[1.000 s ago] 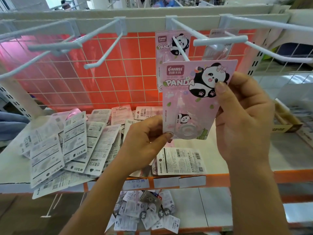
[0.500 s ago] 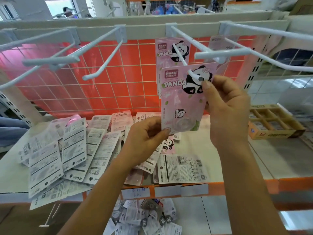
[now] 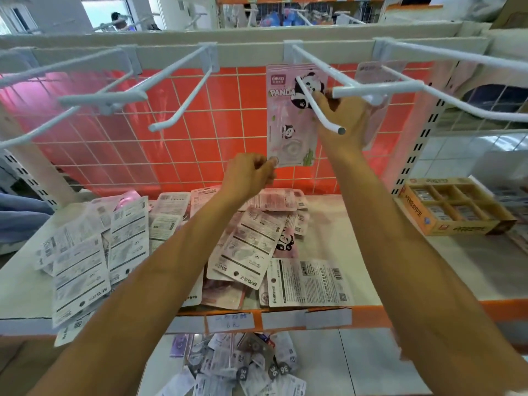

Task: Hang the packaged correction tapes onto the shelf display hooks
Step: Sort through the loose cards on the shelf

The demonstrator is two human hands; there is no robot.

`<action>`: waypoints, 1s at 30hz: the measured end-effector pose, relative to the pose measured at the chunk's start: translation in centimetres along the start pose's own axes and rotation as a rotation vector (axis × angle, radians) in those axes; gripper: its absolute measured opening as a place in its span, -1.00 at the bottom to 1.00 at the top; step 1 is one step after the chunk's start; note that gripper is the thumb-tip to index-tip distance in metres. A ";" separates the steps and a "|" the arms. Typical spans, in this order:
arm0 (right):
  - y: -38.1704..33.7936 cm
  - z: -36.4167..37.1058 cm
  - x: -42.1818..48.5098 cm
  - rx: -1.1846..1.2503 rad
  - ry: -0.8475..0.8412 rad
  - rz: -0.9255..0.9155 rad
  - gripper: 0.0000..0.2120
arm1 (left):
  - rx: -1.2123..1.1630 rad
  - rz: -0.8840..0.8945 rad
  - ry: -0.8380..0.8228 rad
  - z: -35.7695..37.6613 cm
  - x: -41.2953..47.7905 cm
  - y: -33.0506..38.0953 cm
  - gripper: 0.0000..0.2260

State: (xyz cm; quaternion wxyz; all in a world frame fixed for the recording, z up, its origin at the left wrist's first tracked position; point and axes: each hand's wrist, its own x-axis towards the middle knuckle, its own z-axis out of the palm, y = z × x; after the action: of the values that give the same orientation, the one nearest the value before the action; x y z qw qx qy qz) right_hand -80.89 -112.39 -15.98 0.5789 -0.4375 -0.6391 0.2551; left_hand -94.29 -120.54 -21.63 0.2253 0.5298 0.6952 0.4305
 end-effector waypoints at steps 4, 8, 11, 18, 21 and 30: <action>0.2 0.0 -0.3 -0.007 0.018 0.020 -0.88 | 0.024 0.015 0.062 0.0 -0.1 -0.1 -0.76; 1.0 -1.4 -3.8 -0.055 -0.032 0.072 -0.84 | 0.265 0.029 0.035 1.0 -2.5 -0.9 -0.78; 2.6 -2.5 -7.6 -0.145 -0.162 0.175 -0.76 | 0.434 0.117 -0.002 2.2 -5.7 -1.8 -0.69; 4.8 -3.6 -15.7 -0.448 -0.695 0.262 -0.58 | 0.813 0.282 -0.188 3.9 -11.1 -3.9 -0.66; 4.9 -4.2 -17.7 -0.507 -0.827 0.242 -0.55 | 0.885 0.311 -0.229 4.2 -12.8 -4.7 -0.66; 6.4 -5.6 -20.2 -0.573 -1.142 0.111 -0.20 | 0.970 0.306 -0.236 4.7 -15.9 -6.4 -0.55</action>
State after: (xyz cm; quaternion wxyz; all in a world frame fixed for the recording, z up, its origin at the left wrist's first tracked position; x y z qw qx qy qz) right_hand -74.87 -127.57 -30.67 -0.0065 -0.4025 -0.8661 0.2965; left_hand -88.83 -134.07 -31.71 -0.0348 0.7138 0.6991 0.0241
